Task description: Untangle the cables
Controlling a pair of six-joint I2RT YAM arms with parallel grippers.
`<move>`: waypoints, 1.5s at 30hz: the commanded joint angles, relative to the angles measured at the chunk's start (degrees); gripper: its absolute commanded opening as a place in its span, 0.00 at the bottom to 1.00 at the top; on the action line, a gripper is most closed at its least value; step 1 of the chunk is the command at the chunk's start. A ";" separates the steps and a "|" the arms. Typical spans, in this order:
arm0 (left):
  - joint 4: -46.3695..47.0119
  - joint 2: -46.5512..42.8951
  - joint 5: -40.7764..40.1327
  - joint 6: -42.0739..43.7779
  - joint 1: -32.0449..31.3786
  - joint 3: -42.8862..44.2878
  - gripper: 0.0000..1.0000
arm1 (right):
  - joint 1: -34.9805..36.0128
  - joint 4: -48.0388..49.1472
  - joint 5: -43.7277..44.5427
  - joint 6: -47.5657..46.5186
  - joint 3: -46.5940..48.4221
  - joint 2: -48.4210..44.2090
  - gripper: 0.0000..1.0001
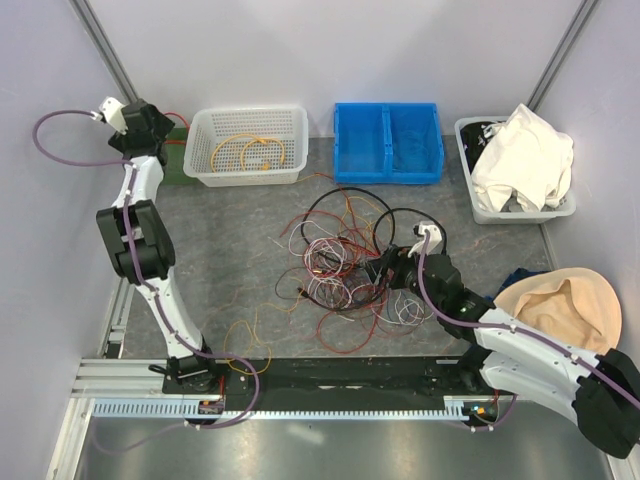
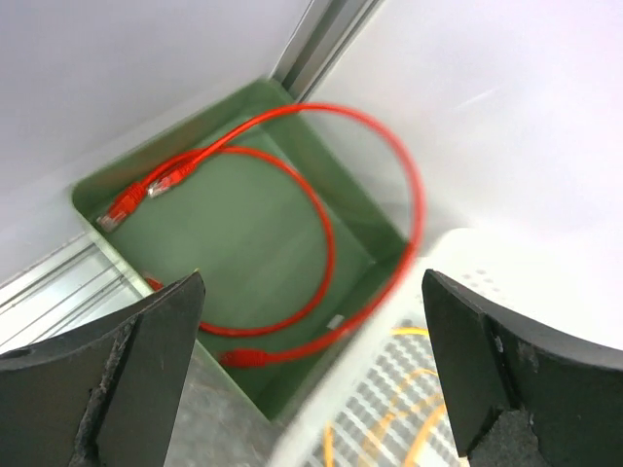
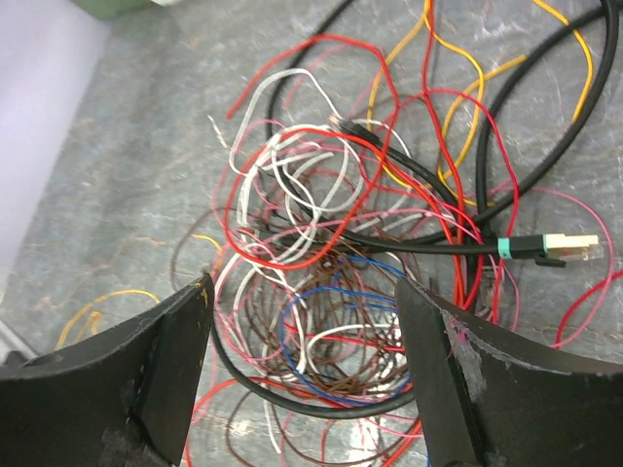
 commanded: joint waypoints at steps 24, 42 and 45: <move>-14.69 -57.91 10.68 0.03 -42.64 -47.03 1.00 | -0.10 -13.89 1.99 -5.18 9.78 -9.54 0.83; -11.72 -66.62 12.70 -12.28 -57.96 -69.98 1.00 | 1.39 -19.51 5.40 -5.71 9.79 -7.51 0.81; -11.01 -69.08 12.52 -11.76 -57.96 -72.45 0.99 | 1.48 -20.39 7.08 -7.02 9.00 -9.27 0.82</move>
